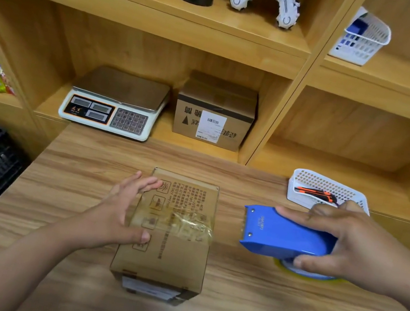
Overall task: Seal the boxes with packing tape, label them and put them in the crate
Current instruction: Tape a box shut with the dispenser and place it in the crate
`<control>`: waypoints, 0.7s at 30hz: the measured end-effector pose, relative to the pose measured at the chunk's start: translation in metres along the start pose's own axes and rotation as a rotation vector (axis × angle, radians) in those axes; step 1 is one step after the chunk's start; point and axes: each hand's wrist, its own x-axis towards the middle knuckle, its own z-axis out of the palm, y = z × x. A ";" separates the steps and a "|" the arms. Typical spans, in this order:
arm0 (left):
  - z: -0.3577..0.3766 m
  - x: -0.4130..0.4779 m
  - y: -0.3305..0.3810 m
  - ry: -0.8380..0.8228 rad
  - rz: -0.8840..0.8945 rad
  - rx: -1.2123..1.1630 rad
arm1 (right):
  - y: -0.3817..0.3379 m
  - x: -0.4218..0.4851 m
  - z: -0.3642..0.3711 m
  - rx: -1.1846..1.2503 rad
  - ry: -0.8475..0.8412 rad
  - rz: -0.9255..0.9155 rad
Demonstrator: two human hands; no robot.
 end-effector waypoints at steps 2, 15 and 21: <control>0.001 -0.001 0.002 0.002 -0.004 -0.007 | 0.005 -0.001 0.009 -0.022 -0.019 0.011; -0.008 -0.005 -0.004 -0.002 -0.022 0.021 | -0.002 0.034 0.088 0.063 0.052 -0.020; -0.040 -0.027 -0.028 0.011 -0.130 -0.222 | -0.047 0.064 0.110 0.174 0.213 -0.100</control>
